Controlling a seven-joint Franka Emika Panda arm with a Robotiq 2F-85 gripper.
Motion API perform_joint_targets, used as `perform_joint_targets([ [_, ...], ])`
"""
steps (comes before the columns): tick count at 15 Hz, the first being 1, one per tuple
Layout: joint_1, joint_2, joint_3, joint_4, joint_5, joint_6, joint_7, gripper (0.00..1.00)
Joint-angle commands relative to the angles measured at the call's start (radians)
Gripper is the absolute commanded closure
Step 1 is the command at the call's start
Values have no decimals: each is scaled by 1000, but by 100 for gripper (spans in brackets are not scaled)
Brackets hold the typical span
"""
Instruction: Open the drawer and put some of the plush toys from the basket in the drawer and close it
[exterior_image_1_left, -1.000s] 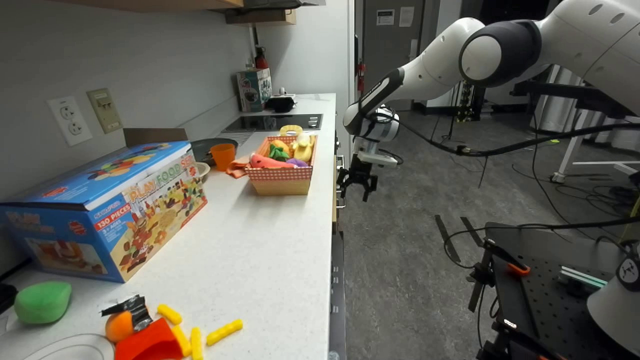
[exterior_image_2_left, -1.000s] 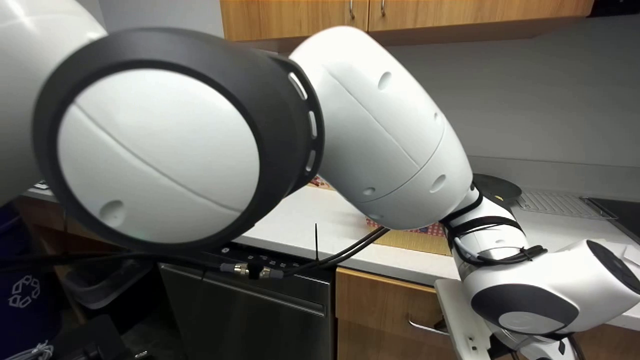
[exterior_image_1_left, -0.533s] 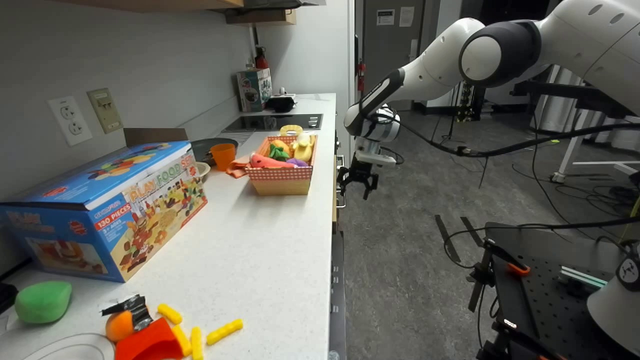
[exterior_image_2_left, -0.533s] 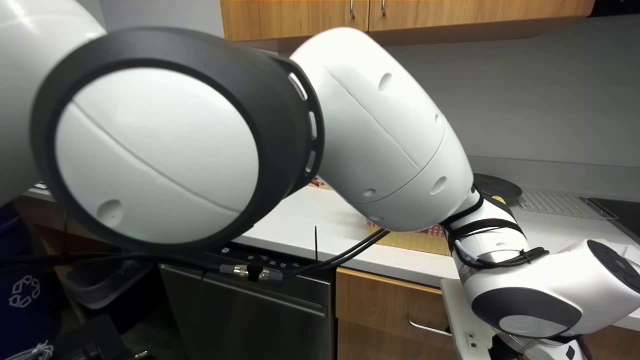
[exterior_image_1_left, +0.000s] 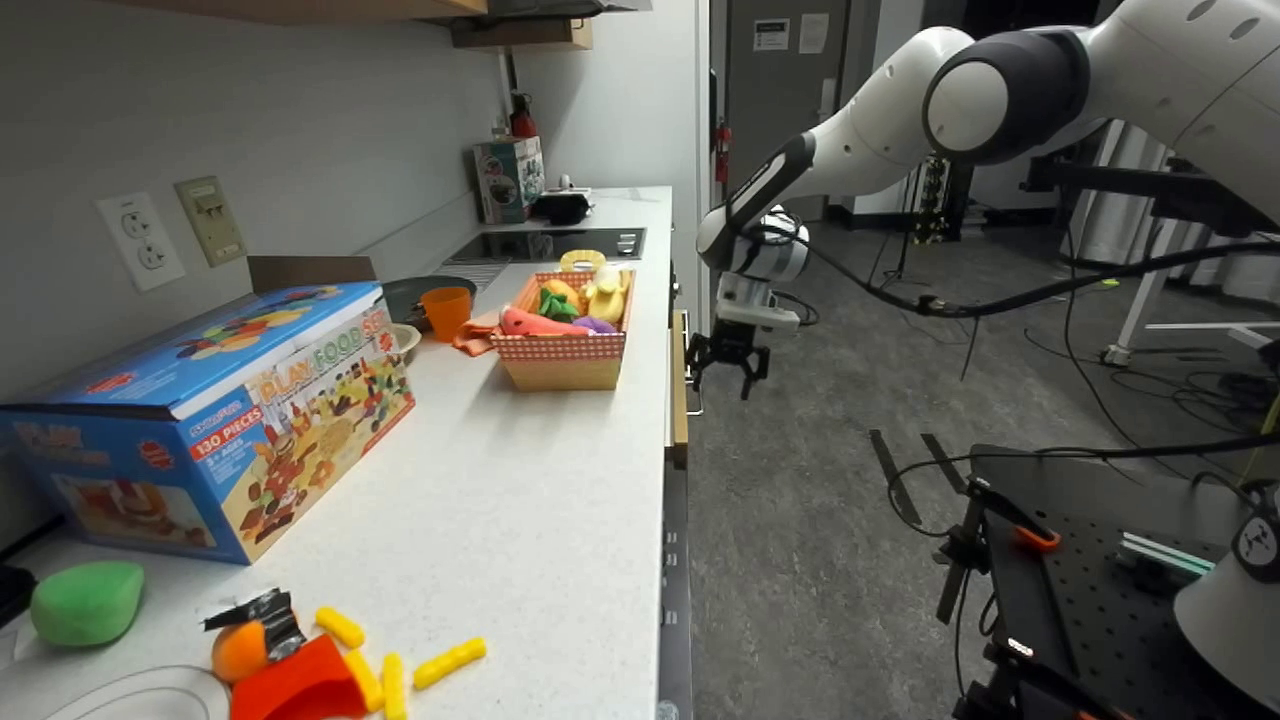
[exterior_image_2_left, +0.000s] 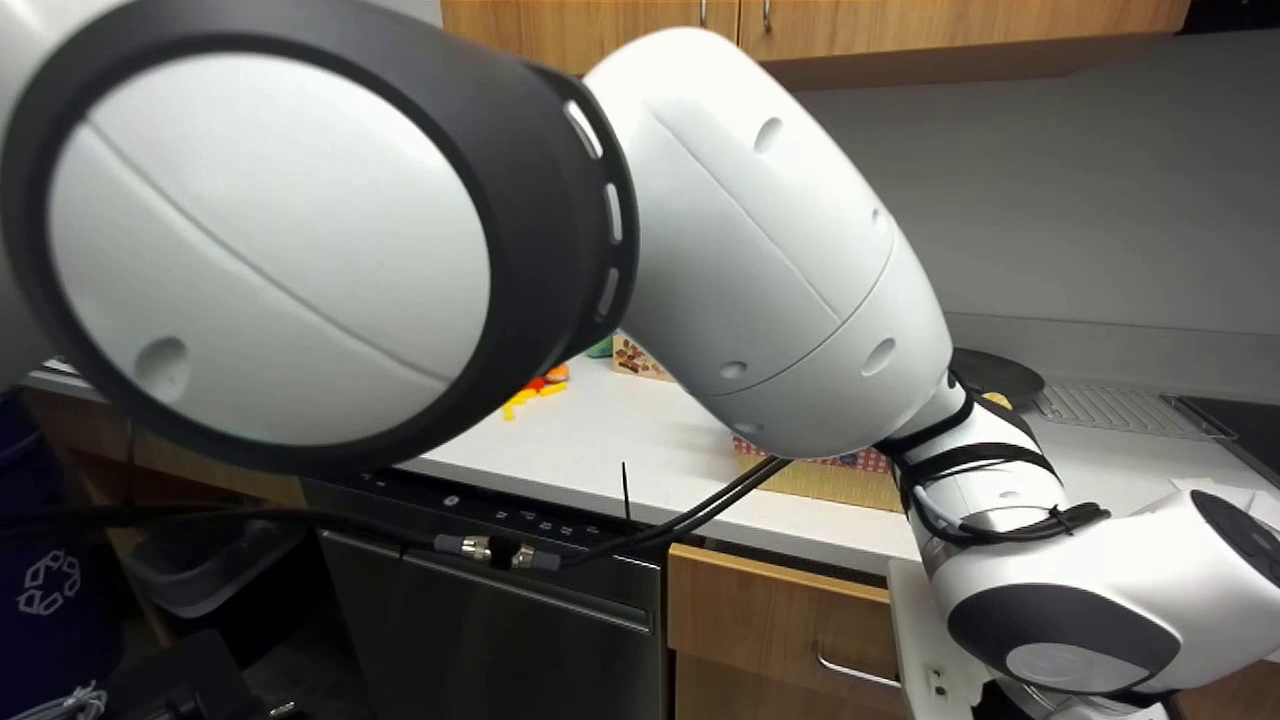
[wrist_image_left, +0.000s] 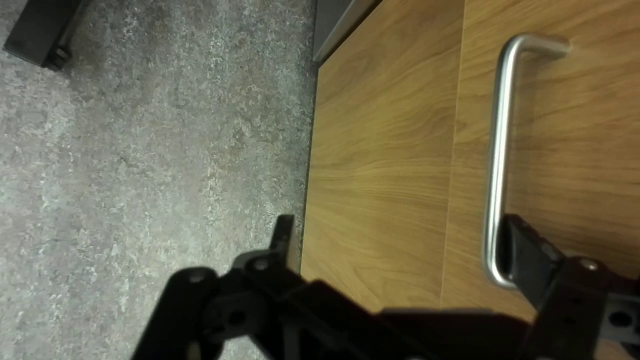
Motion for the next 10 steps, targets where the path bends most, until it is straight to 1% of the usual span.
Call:
perform_joint_targets([
  [1, 15, 10, -91, -86, -25, 89, 40, 0],
  [10, -9, -126, -189, -359, 20, 118, 14, 0],
])
